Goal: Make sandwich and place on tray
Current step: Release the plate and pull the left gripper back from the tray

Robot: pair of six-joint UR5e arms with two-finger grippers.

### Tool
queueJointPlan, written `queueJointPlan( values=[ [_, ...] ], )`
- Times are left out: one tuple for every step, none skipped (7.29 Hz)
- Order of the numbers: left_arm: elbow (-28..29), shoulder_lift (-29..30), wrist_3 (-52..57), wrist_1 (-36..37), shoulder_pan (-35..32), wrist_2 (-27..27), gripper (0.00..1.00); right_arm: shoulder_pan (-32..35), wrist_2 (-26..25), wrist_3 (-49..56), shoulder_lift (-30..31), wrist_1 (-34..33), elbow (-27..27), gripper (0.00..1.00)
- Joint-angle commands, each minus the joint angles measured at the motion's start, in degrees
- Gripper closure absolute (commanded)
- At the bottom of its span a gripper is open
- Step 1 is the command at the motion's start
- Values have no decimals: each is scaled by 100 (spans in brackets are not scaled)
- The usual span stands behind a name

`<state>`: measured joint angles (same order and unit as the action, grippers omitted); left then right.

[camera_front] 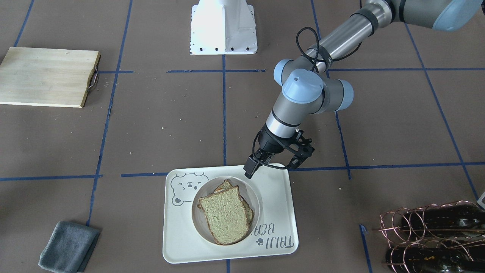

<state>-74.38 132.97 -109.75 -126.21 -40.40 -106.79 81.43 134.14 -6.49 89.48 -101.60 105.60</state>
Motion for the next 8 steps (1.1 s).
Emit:
queueJointPlan(
  values=[
    [-1422, -890, 1639, 768, -361, -235, 0, 56, -1, 16, 8, 0, 5, 0],
    [-2109, -1304, 2738, 1235, -485, -211, 0, 126, -1, 25, 34, 0, -4, 0],
    [-2542, -1613, 3880, 1579, -852, -246, 0, 223, -1, 68, 104, 0, -21, 0],
    [-2686, -1851, 5292, 1922, -1212, -368, 0, 337, 16, 95, 104, 9, -135, 0],
    [-2687, -2019, 6481, 2247, -1668, -717, 0, 469, 25, 339, 96, 209, -371, 0],
    [-2687, -2325, 7285, 2259, -2108, -929, 0, 609, 51, 541, 104, 698, -765, 0],
    [-2661, -2624, 8111, 2242, -2626, -1149, 0, 689, 86, 552, 104, 1103, -1047, 0],
    [-2652, -2905, 9354, 2294, -3074, -1552, 0, 716, 287, 552, 113, 1151, -1137, 0]
  ],
)
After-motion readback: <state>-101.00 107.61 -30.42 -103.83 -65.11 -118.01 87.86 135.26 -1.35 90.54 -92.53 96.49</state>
